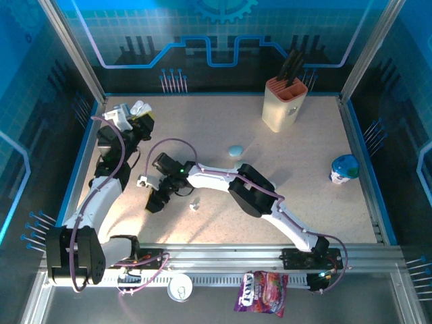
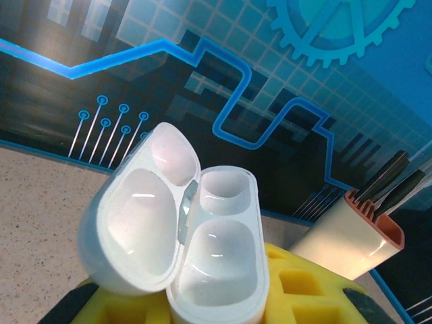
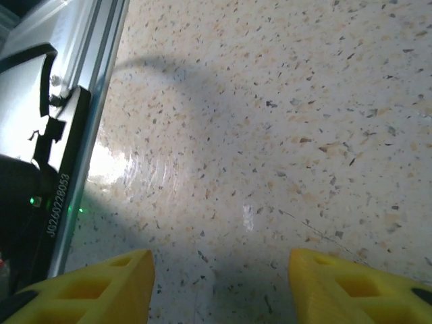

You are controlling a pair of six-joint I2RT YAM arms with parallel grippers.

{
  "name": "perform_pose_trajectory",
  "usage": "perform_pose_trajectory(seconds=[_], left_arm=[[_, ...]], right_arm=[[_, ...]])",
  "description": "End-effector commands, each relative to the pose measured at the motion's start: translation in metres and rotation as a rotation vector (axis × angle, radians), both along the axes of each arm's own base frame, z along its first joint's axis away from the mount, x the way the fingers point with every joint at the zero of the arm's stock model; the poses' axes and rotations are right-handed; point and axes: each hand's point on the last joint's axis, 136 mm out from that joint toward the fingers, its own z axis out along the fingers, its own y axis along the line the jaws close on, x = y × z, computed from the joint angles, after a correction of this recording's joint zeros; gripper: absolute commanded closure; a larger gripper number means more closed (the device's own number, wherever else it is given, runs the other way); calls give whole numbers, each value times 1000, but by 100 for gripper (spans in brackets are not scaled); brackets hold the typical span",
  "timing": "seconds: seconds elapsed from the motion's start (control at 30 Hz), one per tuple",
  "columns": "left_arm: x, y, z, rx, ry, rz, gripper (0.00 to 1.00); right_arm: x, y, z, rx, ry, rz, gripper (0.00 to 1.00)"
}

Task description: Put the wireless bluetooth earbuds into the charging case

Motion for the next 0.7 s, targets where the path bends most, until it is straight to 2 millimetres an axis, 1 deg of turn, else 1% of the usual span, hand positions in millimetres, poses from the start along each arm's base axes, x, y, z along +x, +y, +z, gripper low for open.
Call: perform_pose_trajectory(seconds=[0.0, 0.13, 0.23, 0.3, 0.47, 0.53, 0.57, 0.67], left_arm=[[-5, 2, 26, 15, -55, -6, 95], [-5, 0, 26, 20, -54, -18, 95], [-6, -5, 27, 25, -58, -47, 93], [-6, -6, 26, 25, -55, -54, 93], [-7, -8, 26, 22, -49, -64, 93], [-7, -8, 26, 20, -47, -63, 93], [-7, -8, 25, 20, -46, -65, 93], [-6, -8, 23, 22, -42, -64, 92]], right_arm=[[-9, -25, -13, -126, -13, 39, 45], [-9, -38, -11, -176, -18, 46, 48], [-6, -44, -9, -194, -18, 29, 53], [-4, -46, -9, -206, -19, 17, 57], [-2, -48, -4, -214, -28, 6, 65], [-2, -48, -7, -222, -28, -2, 68], [-1, -48, -8, -229, -32, -7, 72], [1, -50, -12, -248, -46, -13, 74]])
